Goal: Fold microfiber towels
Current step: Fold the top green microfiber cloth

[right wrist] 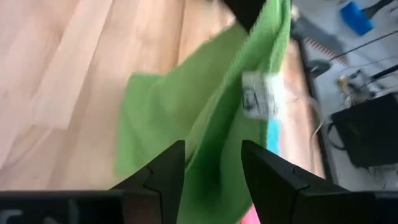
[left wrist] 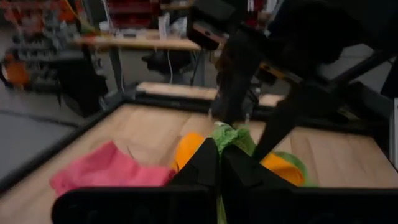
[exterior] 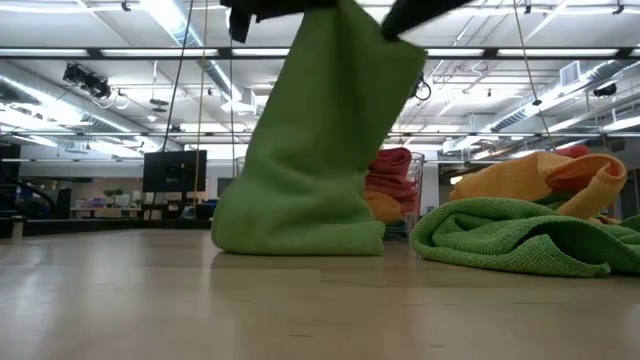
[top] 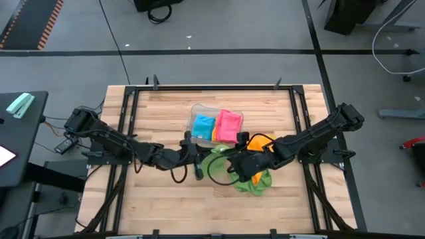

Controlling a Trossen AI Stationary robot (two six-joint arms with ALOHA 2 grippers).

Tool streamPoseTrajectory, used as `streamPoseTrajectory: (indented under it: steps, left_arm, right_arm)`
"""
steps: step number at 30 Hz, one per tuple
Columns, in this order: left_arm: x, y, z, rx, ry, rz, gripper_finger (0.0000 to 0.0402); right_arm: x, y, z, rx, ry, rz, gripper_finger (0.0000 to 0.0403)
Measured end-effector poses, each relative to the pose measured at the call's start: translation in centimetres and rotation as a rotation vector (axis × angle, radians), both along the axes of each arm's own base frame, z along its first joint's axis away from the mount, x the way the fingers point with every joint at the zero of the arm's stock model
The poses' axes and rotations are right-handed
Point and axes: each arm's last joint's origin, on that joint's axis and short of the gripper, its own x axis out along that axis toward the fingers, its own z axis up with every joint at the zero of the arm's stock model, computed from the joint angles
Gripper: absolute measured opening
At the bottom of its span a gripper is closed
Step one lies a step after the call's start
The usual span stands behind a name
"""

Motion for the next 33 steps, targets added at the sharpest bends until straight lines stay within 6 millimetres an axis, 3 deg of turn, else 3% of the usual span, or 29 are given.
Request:
streamPoseTrajectory:
  steps: [5, 12, 22, 26, 33]
  left_arm:
    - [0.0, 0.1, -1.1, -0.049, 0.066, 0.022, 0.0031]
    - [0.3, -0.5, -2.7, -0.058, 0.131, 0.006, 0.0008]
    - [0.9, -0.8, -5.3, -0.083, 0.211, 0.020, 0.0029]
    - [0.9, -0.8, -5.3, -0.084, 0.209, 0.022, 0.0010]
    - [1.0, -0.6, -5.3, -0.087, 0.205, 0.029, 0.0024]
  right_arm:
    - [-0.3, 0.0, -2.1, 0.056, 0.047, -0.003, 0.0179]
    - [-1.0, -0.5, -4.6, 0.131, 0.086, -0.072, 0.0191]
    - [0.5, 1.0, -5.7, 0.171, 0.001, -0.051, 0.0199]
    - [1.4, 0.9, -6.5, 0.170, -0.058, -0.130, 0.0222]
    - [2.4, 1.0, -5.4, 0.193, -0.247, -0.214, 0.0274]
